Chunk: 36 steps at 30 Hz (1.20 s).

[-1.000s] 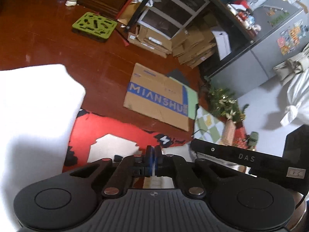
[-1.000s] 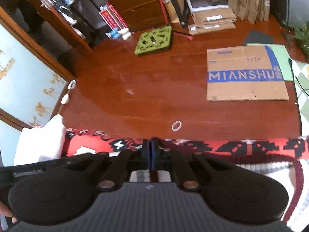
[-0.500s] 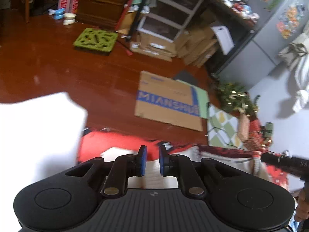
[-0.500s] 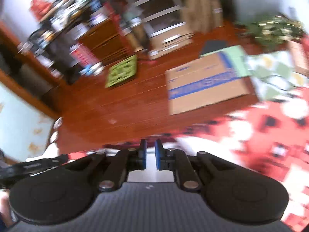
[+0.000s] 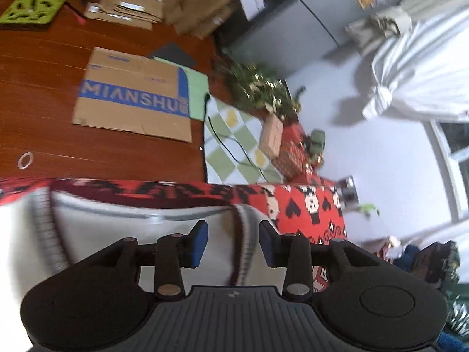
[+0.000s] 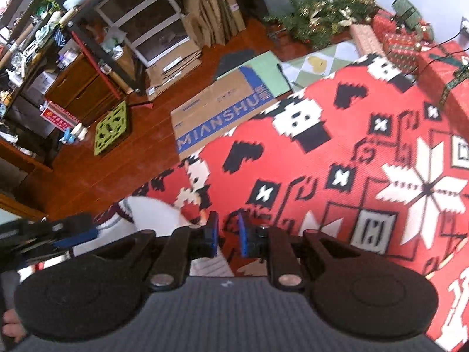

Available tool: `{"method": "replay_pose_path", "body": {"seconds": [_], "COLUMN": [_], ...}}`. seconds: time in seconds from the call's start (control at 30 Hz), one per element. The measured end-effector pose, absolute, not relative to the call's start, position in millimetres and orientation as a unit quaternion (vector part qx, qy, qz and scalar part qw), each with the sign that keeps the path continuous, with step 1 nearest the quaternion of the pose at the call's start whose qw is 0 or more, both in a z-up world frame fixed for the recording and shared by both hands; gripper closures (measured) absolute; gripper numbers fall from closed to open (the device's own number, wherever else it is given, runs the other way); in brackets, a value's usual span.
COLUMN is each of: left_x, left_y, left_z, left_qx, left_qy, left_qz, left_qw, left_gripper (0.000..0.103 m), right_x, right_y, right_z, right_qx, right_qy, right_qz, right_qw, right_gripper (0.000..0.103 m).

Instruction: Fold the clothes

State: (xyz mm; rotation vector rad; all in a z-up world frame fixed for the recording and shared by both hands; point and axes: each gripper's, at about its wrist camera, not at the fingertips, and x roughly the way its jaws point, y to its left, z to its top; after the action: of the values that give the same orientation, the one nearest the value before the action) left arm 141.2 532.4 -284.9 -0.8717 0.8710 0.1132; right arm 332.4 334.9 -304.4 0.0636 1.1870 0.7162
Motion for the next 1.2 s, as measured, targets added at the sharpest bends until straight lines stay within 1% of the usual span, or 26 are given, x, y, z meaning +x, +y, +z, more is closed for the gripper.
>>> {"method": "replay_pose_path", "body": {"seconds": [0.07,0.2,0.3,0.37,0.4,0.43,0.5,0.53,0.63,0.83,0.87,0.9,0.97,1.1,1.17,1.2], "left_x": [151.2,160.7,163.6,162.8,162.7,161.2,157.8,154.9,148.7,146.6,146.9,147.5,148.5,157.0,163.4,166.6], "left_y": [524.5,523.3,524.8,524.4,523.8,523.2,522.1,522.2,522.7,525.4,526.0,526.8,529.6,536.2,538.1,538.7], "left_z": [-288.6,-298.9,-300.8,-301.8,-301.9,-302.4,-303.5,-304.5,-307.4,-308.4,-308.5,-308.5,-308.4,-305.6,-303.4,-302.0], "left_qx": [-0.399,-0.428,-0.435,-0.436,-0.432,-0.429,-0.423,-0.421,-0.419,-0.422,-0.423,-0.425,-0.439,-0.472,-0.479,-0.479], "left_qy": [0.413,0.412,0.409,0.407,0.409,0.41,0.414,0.415,0.417,0.416,0.417,0.417,0.411,0.388,0.38,0.378], "left_qz": [0.052,0.062,0.074,0.08,0.081,0.08,0.079,0.079,0.077,0.069,0.067,0.064,0.06,0.056,0.052,0.049], "left_qw": [0.817,0.802,0.799,0.799,0.8,0.801,0.803,0.803,0.803,0.802,0.802,0.801,0.796,0.79,0.79,0.791], "left_gripper": [0.06,0.059,0.059,0.064,0.07,0.079,0.081,0.083,0.086,0.086,0.086,0.087,0.087,0.081,0.079,0.076], "right_x": [328.8,327.0,315.9,305.0,299.3,294.5,290.0,288.8,296.7,314.6,316.3,317.2,317.2,322.0,328.9,332.3], "right_y": [338.1,345.1,354.6,359.0,361.4,363.3,364.2,363.6,357.4,365.6,365.3,364.5,361.8,356.7,354.7,354.2], "right_z": [-308.6,-316.6,-322.2,-321.3,-320.3,-319.2,-316.1,-314.8,-315.2,-324.8,-325.2,-324.1,-316.2,-297.4,-294.0,-294.1], "right_qx": [0.039,0.059,0.037,0.009,-0.007,-0.021,-0.032,-0.034,-0.01,0.021,0.027,0.029,0.031,0.022,0.024,0.026], "right_qy": [0.551,0.569,0.581,0.574,0.57,0.566,0.56,0.558,0.558,0.571,0.573,0.57,0.552,0.503,0.497,0.498], "right_qz": [0.339,0.341,0.348,0.363,0.37,0.375,0.379,0.381,0.379,0.408,0.411,0.411,0.413,0.392,0.381,0.375], "right_qw": [0.762,0.746,0.735,0.734,0.734,0.734,0.736,0.737,0.738,0.712,0.709,0.711,0.723,0.77,0.779,0.781], "right_gripper": [0.086,0.084,0.083,0.083,0.083,0.083,0.083,0.083,0.082,0.081,0.086,0.099,0.1,0.101,0.101,0.101]}}
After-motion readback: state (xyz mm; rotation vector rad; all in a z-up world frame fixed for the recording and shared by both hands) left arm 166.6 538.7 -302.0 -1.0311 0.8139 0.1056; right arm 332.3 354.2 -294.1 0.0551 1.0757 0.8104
